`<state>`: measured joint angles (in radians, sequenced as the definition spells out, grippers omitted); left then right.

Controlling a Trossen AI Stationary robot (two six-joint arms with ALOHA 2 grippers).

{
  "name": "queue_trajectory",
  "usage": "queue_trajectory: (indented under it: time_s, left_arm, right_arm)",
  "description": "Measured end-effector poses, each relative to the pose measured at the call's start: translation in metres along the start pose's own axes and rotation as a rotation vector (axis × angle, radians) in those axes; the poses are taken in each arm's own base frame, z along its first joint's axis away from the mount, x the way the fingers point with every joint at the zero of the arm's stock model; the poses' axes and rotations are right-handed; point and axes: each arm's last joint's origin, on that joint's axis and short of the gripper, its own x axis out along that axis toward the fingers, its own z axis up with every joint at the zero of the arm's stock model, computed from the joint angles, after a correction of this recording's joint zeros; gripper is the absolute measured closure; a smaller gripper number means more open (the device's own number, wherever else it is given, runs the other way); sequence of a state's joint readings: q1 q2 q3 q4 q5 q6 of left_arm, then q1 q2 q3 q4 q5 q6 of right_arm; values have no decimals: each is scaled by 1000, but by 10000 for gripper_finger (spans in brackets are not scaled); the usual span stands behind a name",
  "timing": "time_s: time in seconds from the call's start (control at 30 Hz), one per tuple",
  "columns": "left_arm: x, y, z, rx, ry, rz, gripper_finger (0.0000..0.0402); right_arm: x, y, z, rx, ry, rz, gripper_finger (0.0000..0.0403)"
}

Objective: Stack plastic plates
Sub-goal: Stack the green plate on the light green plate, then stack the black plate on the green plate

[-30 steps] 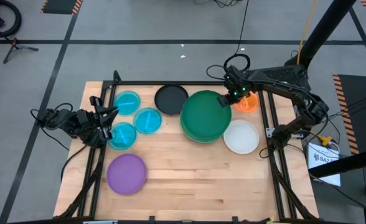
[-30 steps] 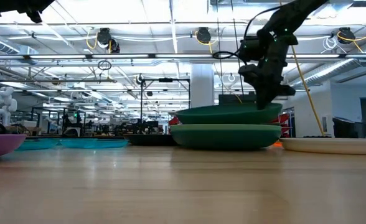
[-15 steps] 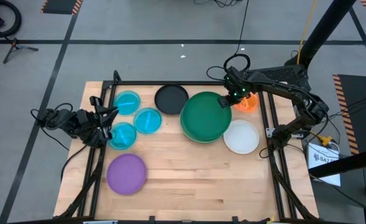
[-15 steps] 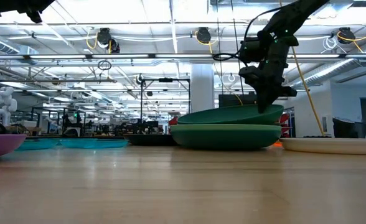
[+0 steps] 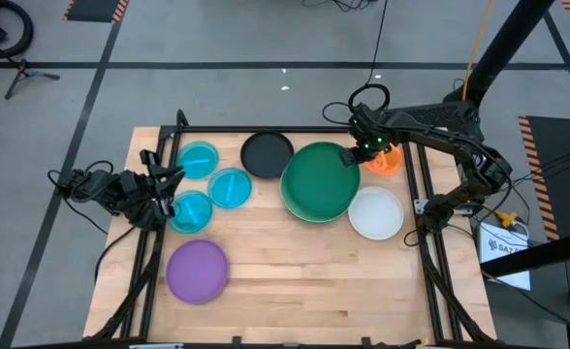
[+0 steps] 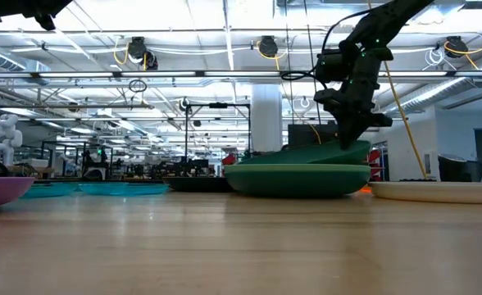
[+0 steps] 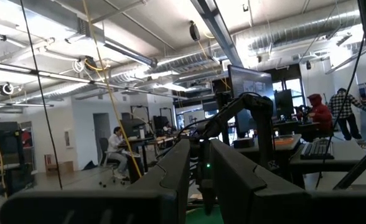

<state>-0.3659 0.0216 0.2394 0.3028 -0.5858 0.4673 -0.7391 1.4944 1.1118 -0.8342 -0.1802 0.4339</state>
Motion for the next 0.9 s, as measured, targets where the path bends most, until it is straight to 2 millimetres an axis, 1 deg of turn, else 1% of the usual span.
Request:
queue_trajectory:
  time_s: [0.37, 0.53, 0.67, 0.9]
  left_arm:
    - [0, 0, 0, 0, 0, 0, 330]
    - [0, 0, 0, 0, 0, 0, 330]
    - [0, 0, 0, 0, 0, 0, 330]
    - [0, 0, 0, 0, 0, 0, 330]
  right_arm:
    - [0, 0, 0, -1, -2, 1, 306]
    - [0, 2, 3, -2, -34, 16, 289]
    - [1, 11, 7, -20, -94, 55, 287]
    - [3, 43, 4, -118, -192, 147, 287]
